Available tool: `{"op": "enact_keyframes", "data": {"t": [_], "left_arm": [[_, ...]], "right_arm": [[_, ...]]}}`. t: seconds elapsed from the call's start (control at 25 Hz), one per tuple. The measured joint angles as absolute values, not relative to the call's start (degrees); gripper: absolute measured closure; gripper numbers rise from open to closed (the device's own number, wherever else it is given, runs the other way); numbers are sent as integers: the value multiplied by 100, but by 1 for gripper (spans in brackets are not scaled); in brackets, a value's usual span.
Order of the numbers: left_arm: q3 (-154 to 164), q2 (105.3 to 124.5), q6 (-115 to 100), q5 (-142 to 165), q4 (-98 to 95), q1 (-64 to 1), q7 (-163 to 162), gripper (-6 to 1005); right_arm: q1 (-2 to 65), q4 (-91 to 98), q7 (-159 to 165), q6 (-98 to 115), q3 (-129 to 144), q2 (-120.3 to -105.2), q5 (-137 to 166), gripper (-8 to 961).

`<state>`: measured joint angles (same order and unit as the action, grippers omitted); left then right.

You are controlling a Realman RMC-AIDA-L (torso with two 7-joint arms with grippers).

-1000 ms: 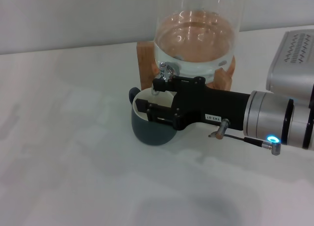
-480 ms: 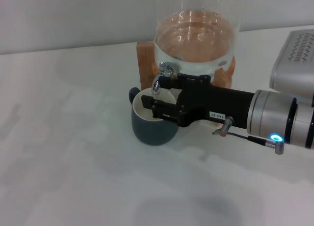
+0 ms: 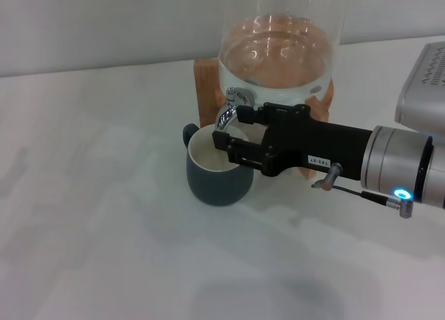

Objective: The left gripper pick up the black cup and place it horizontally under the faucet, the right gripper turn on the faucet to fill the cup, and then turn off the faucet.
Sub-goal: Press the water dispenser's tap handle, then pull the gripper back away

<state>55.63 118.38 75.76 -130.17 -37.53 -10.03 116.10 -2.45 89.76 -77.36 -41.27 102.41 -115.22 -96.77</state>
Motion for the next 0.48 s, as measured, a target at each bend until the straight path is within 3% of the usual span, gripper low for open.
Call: {"op": "enact_keyframes", "data": {"t": [0.48], "left_arm": [[5563, 11839, 7563, -13024, -3753, -1045, 11610, 176]], "right_arm": [[-342, 8992, -7740, -4220, 9996, -11531, -9677, 335]]}}
